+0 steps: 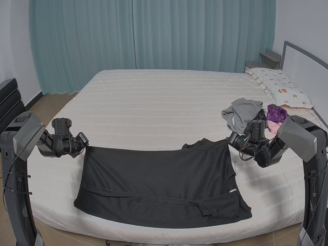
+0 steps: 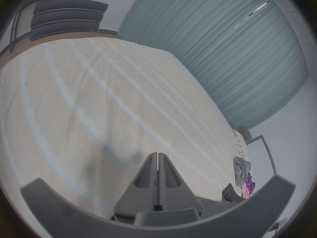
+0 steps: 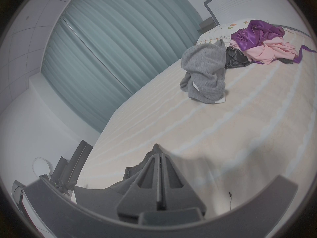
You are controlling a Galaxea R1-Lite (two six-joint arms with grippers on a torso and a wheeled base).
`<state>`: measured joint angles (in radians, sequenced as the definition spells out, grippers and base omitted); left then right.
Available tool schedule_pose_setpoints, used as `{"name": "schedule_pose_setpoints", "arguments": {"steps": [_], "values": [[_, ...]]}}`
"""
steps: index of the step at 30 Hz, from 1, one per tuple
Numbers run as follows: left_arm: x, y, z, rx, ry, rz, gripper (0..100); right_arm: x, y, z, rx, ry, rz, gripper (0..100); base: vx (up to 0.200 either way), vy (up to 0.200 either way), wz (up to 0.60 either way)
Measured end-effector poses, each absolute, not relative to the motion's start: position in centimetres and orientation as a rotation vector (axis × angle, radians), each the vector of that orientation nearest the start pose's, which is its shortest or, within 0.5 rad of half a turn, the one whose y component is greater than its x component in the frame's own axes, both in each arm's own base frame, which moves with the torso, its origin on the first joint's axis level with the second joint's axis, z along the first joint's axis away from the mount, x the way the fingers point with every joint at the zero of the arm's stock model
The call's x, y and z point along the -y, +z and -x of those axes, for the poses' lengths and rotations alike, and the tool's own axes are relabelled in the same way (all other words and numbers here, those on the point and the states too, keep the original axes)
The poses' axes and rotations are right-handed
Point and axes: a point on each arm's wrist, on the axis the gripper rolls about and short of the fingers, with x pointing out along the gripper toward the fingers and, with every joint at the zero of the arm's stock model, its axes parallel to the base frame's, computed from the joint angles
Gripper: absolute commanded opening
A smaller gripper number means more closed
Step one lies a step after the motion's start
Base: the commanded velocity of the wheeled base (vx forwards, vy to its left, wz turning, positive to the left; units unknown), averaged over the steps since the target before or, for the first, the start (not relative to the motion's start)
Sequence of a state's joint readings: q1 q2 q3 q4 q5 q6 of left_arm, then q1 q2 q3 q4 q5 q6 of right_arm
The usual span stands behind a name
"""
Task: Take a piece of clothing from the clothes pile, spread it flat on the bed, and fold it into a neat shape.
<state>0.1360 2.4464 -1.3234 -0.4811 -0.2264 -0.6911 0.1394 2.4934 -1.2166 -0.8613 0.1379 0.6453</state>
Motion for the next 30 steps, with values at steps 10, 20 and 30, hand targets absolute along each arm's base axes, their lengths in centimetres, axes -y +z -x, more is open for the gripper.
{"name": "schedule_pose_setpoints", "arguments": {"steps": [10, 20, 30], "values": [[-5.4, 1.5, -43.7, -0.662, 0.129, 0.785, 0, -6.5, -0.3, -43.5, -0.547, 0.143, -0.631, 0, 0.0, 0.0, 0.0], [-5.3, 3.1, -42.5, -0.654, 0.124, 0.787, 0, -6.3, 1.4, -41.6, -0.554, 0.162, -0.651, 0, 0.0, 0.0, 0.0], [-5.4, 2.9, -43.2, -0.639, 0.13, 0.784, 0, -6.6, 0.6, -42.1, -0.55, 0.164, -0.65, 0, 0.0, 0.0, 0.0]]}}
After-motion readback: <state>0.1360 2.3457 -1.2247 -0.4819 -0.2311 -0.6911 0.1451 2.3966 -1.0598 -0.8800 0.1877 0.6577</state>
